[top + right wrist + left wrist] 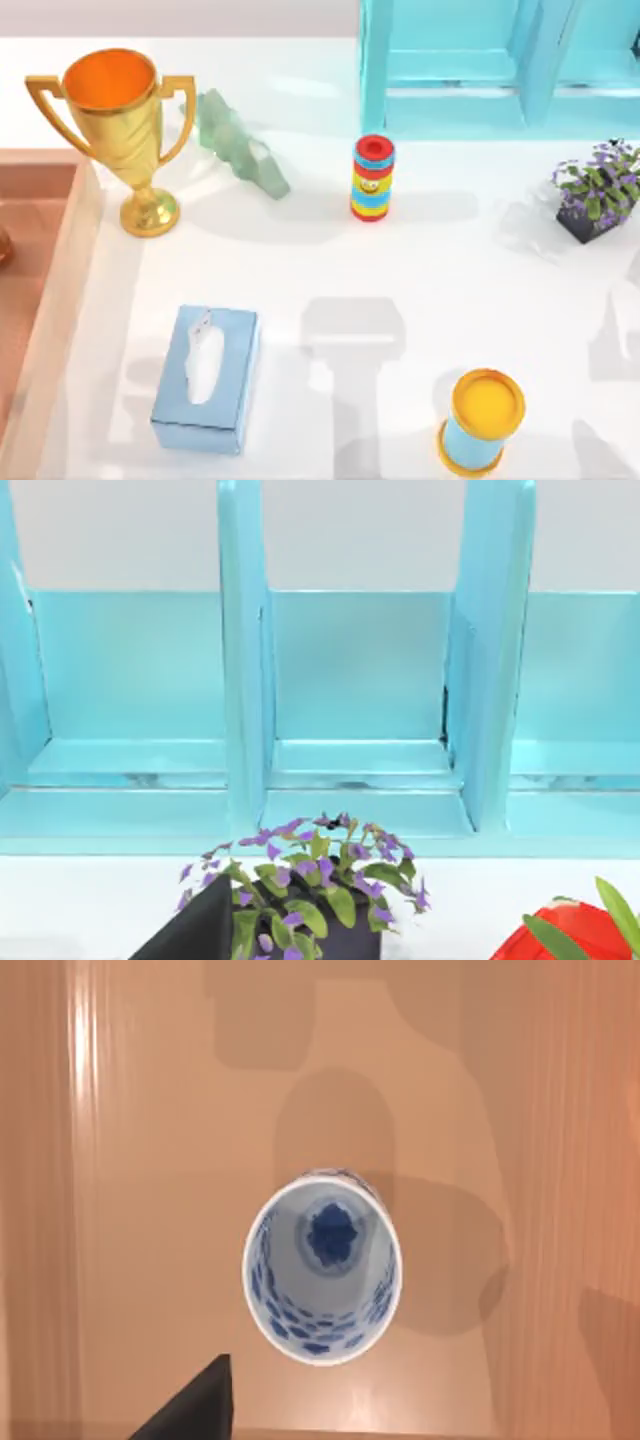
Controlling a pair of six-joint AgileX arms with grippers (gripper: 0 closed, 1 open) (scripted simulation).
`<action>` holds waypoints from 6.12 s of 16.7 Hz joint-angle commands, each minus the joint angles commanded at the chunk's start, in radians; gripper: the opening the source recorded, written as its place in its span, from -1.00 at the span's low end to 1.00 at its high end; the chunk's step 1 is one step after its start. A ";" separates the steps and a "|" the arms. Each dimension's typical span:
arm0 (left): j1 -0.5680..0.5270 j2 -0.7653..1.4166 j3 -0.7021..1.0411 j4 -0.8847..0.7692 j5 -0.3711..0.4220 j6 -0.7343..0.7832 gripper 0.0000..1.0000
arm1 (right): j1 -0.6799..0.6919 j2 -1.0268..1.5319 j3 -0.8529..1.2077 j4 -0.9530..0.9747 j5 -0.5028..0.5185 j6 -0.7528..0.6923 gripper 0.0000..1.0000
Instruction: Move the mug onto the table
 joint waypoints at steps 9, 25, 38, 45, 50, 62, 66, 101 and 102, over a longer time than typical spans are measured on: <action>0.053 0.285 0.234 -0.233 -0.002 0.053 1.00 | 0.000 0.000 0.000 0.000 0.000 0.000 1.00; 0.058 0.390 -0.067 0.173 -0.002 0.059 1.00 | 0.000 0.000 0.000 0.000 0.000 0.000 1.00; 0.058 0.390 -0.067 0.173 -0.002 0.059 -0.66 | 0.000 0.000 0.000 0.000 0.000 0.000 1.00; 0.058 0.390 -0.067 0.173 -0.002 0.059 -1.00 | 0.000 0.000 0.000 0.000 0.000 0.000 1.00; 0.057 0.387 -0.065 0.173 -0.001 0.057 -1.00 | 0.000 0.000 0.000 0.000 0.000 0.000 1.00; -0.236 0.270 0.180 -0.156 -0.009 -0.277 -1.00 | 0.000 0.000 0.000 0.000 0.000 0.000 1.00; -0.313 0.239 0.192 -0.235 -0.003 -0.312 -1.00 | 0.000 0.000 0.000 0.000 0.000 0.000 1.00; -1.404 0.420 0.294 -0.173 -0.010 -1.401 -1.00 | 0.000 0.000 0.000 0.000 0.000 0.000 1.00; -1.404 0.426 0.265 -0.129 -0.010 -1.401 -1.00 | 0.000 0.000 0.000 0.000 0.000 0.000 1.00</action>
